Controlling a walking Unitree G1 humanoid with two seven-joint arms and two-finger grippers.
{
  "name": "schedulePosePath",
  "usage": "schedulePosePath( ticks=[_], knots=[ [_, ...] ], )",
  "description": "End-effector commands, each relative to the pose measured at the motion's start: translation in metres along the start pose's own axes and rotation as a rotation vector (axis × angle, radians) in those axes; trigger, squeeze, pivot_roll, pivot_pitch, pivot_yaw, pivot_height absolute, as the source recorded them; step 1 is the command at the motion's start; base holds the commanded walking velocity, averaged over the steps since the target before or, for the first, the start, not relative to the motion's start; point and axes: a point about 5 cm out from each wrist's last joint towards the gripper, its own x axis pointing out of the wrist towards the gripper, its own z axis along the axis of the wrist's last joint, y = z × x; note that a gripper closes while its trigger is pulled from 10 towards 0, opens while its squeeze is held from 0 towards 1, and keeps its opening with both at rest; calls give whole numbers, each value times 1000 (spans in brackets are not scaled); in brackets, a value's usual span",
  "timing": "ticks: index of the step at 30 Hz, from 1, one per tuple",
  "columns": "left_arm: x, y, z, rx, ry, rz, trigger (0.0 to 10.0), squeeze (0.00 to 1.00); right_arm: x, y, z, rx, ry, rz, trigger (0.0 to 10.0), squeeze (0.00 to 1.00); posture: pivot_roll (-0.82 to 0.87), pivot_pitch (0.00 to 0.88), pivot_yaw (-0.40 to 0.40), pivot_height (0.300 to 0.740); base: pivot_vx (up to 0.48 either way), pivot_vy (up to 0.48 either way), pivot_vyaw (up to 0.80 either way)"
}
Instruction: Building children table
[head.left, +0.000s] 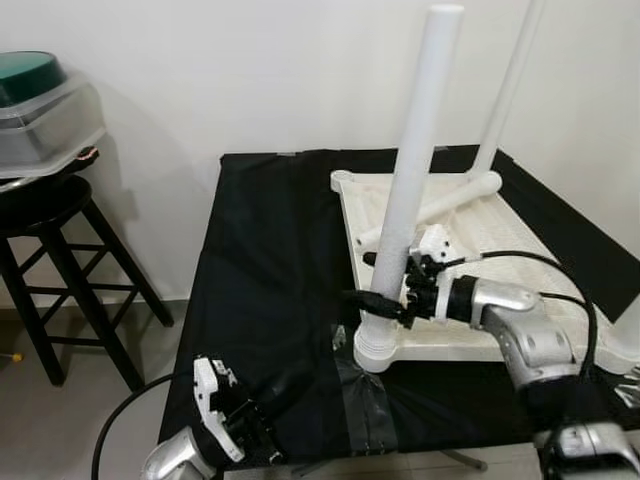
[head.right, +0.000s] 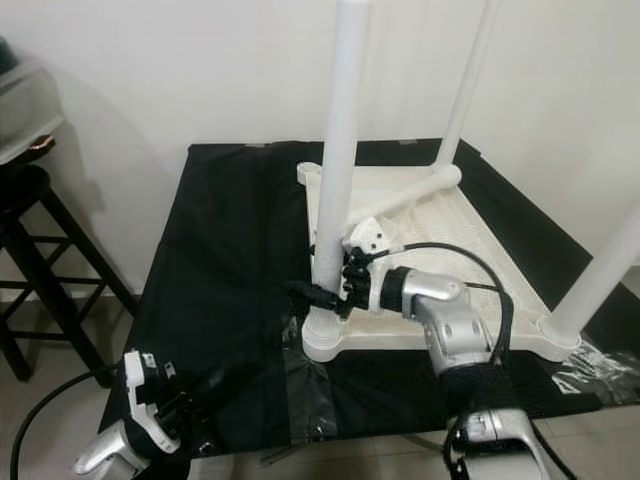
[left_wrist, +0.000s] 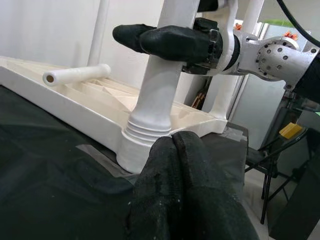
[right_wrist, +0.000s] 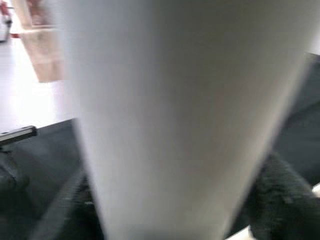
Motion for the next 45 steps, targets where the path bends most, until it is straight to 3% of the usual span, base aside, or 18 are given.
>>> schedulePosePath(
  ticks=[1,11,19,20,21,22,23,24,26,33,34,36,37,38,40,43,44,45],
  knots=[
    [-3,0,-2,11,28,-13,10000,0,2,-5,3,-7,-6,17,0,0,78,0,-34,740,0,0,0],
    [-5,0,-4,33,57,-21,10000,0,-3,-3,-24,89,24,55,0,0,76,0,-27,740,0,0,0],
    [-8,-2,-4,30,58,-23,10000,0,-7,30,-61,152,96,-35,0,0,68,0,-28,740,0,0,0],
    [-9,-3,-3,32,59,-23,10000,0,5,36,-77,186,155,-228,0,0,71,0,-29,740,0,0,0],
    [-10,-3,-3,31,60,-21,10000,0,11,43,-91,291,157,-659,0,0,63,0,-18,740,0,0,0],
    [-11,-3,-3,30,61,-20,10000,0,21,70,-104,354,203,-712,0,0,60,0,-19,740,0,0,0],
    [-11,-3,-3,30,61,-20,10000,0,21,70,-104,354,203,-712,0,0,60,0,-19,740,0,0,0],
    [-11,-2,-3,28,65,-23,10000,0,25,89,-112,429,221,-766,0,0,65,0,-18,740,0,0,0],
    [-10,-2,-3,27,70,-29,10000,0,30,102,-115,439,233,-710,0,0,46,0,-6,740,0,0,0],
    [-9,-1,-4,12,70,-39,10000,0,23,97,-112,355,262,-677,0,0,40,0,-16,740,0,0,0],
    [-8,-1,-3,9,62,-32,10000,0,23,96,-110,340,278,-692,1059,0,36,0,-10,740,0,0,0],
    [-8,-1,-3,9,62,-32,10000,0,23,96,-110,340,278,-692,1059,0,36,0,-10,740,0,0,0],
    [-8,-1,-3,7,56,-26,10000,0,23,94,-105,335,258,-683,10000,0,38,0,-11,740,0,0,0],
    [-7,0,-3,6,54,-25,10000,0,25,86,-96,334,205,-662,10000,1000,37,0,-9,740,0,0,0],
    [-6,0,-3,6,54,-26,10000,0,27,83,-89,335,168,-669,10000,1000,37,0,-9,740,0,0,0],
    [-5,-1,-3,-1,56,-36,10000,0,38,67,-34,262,-138,-439,10000,1000,32,0,-4,740,0,0,0],
    [-5,-1,-3,-1,56,-36,10000,0,38,67,-34,262,-138,-439,10000,1000,32,0,-4,740,0,0,0],
    [-4,-1,-3,-3,56,-39,10000,0,37,62,-19,230,-178,-323,10000,1000,27,0,2,740,0,0,0]
  ],
)
